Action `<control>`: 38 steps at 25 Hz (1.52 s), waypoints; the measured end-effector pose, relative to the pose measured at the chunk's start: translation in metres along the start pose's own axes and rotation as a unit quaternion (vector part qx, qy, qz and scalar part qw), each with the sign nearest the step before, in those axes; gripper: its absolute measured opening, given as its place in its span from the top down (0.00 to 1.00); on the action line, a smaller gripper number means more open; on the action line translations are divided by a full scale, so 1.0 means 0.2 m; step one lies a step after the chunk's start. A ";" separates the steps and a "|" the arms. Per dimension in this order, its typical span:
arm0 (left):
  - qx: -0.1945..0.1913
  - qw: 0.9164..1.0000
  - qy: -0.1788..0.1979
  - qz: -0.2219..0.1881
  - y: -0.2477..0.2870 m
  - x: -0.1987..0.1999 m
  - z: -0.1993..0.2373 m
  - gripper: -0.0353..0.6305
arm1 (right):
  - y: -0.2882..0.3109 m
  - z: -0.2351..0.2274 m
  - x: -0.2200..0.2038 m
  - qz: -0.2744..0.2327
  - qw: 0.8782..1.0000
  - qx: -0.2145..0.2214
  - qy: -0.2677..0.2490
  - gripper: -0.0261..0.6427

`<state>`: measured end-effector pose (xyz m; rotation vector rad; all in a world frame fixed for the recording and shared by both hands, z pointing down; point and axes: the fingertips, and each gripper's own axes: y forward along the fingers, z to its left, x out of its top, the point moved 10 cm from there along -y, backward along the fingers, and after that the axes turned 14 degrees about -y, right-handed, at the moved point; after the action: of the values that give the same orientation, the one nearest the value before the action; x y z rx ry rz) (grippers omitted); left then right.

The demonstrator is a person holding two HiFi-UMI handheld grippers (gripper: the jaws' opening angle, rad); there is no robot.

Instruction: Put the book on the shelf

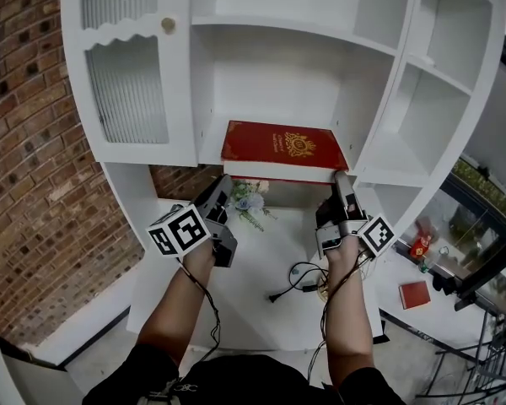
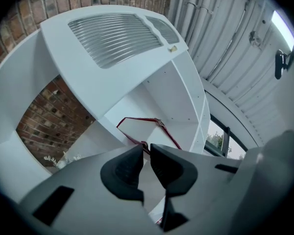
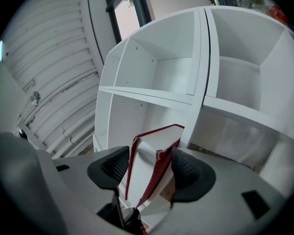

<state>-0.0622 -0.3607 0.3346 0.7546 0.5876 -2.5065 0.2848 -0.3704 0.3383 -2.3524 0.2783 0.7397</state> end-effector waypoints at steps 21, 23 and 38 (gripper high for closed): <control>0.020 1.000 0.015 -0.002 0.19 0.04 0.11 0.87 | 0.10 -0.16 0.02 0.021 0.999 -0.040 -0.015 0.76; 0.019 1.000 0.012 -0.002 0.21 0.05 0.11 0.87 | 0.11 -0.14 0.03 0.036 0.995 -0.073 -0.052 0.77; 0.133 0.963 0.233 0.005 0.28 0.02 0.00 0.84 | 0.24 0.05 -0.02 0.143 0.842 -0.238 -0.462 0.80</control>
<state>-0.0360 -0.4069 0.3170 1.4685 0.3932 -2.4297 0.2601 -0.4003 0.3094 -2.0701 0.0024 2.1797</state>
